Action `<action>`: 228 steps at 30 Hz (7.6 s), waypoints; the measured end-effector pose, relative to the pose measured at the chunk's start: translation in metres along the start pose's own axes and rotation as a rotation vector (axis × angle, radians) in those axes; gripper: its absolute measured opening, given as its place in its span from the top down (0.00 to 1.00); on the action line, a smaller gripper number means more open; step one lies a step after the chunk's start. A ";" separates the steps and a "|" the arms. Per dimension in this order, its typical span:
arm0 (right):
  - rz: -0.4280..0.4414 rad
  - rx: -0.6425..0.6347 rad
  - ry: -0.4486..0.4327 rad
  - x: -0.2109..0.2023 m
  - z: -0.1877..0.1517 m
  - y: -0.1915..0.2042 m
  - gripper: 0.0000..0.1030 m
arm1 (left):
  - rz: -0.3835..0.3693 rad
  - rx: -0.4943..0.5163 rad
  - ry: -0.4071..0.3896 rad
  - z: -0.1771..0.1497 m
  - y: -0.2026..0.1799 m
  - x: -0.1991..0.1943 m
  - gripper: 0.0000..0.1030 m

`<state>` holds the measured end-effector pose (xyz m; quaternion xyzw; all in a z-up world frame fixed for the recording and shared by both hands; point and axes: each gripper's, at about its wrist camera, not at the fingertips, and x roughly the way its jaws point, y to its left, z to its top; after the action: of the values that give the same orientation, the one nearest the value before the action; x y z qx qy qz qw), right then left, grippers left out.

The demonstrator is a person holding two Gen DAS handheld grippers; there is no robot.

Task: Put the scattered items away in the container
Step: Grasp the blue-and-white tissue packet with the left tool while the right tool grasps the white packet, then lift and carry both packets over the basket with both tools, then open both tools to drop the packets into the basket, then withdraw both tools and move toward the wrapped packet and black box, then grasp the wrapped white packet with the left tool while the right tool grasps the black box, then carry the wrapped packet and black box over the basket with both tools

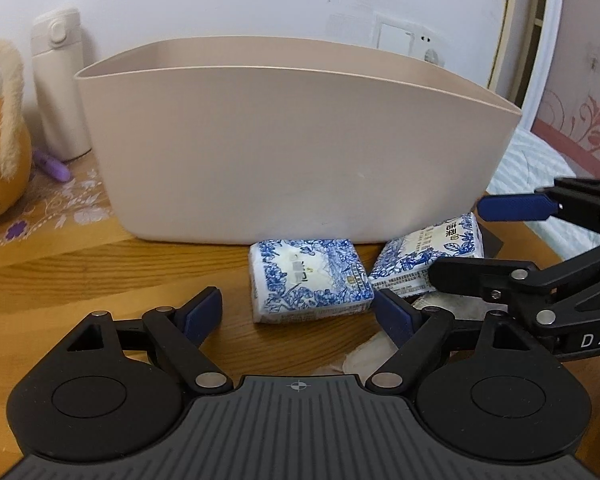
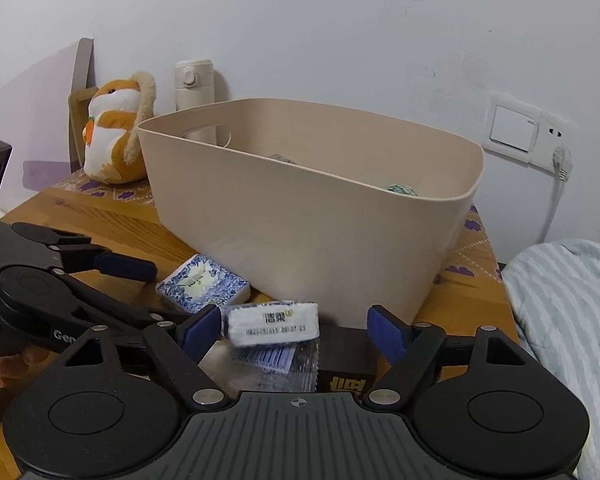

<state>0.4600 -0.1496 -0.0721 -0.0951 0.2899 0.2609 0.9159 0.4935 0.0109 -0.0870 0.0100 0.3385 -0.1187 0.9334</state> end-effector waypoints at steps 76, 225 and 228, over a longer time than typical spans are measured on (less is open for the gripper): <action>-0.119 0.190 -0.263 -0.059 0.064 -0.027 0.58 | 0.161 -0.001 -0.293 0.103 0.017 -0.071 0.38; -0.149 0.189 -0.120 -0.048 0.001 -0.023 0.60 | -0.149 0.185 -0.128 0.036 -0.020 -0.086 0.71; -0.145 0.182 -0.145 -0.055 0.008 -0.020 0.60 | -0.145 0.166 -0.159 0.044 -0.015 -0.096 0.71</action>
<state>0.4359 -0.1873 -0.0328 -0.0132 0.2377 0.1730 0.9557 0.4467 0.0122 0.0088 0.0535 0.2523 -0.2140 0.9422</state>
